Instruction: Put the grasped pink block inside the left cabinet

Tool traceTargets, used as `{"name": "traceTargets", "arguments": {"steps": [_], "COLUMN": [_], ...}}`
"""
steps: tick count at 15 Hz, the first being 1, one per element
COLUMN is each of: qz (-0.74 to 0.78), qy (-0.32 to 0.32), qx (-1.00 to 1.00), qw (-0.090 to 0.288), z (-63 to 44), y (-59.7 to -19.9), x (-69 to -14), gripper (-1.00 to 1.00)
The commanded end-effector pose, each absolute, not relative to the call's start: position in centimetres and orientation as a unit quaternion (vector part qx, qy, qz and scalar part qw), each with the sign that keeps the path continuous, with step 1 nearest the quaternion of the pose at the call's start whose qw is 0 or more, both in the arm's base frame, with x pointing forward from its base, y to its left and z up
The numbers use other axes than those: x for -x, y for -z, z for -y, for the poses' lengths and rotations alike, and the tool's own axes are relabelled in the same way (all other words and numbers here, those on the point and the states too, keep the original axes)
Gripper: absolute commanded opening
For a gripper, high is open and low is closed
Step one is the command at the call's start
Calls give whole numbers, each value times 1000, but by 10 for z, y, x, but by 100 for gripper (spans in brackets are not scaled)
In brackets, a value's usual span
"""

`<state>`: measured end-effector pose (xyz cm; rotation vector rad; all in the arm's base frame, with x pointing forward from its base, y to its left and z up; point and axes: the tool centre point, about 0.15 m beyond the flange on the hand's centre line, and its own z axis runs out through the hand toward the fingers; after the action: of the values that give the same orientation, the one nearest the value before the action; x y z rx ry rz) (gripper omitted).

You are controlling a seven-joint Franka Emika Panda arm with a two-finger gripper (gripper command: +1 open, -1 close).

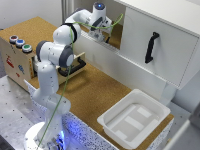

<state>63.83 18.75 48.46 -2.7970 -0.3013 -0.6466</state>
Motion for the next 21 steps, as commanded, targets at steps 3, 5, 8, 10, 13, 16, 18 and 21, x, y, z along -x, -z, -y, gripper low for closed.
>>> {"name": "traceTargets", "arguments": {"steps": [3, 5, 8, 10, 13, 16, 18, 21], "qz": [50, 36, 13, -5, 11, 18, 16, 13], "qy": [209, 218, 223, 235, 253, 277, 282, 293], "qx": [976, 975, 975, 972, 967, 960, 958, 954], "qw": [27, 22, 7, 1, 11, 25, 40, 58], "z": [-223, -227, -229, -227, -223, -219, -215, -213], "y": [-471, -469, -467, -471, -482, -499, -510, -522], "x": [-669, -675, -682, -677, -653, -610, -576, -517], "gripper": [-100, -100, -100, 100, 100, 100, 100, 100]}}
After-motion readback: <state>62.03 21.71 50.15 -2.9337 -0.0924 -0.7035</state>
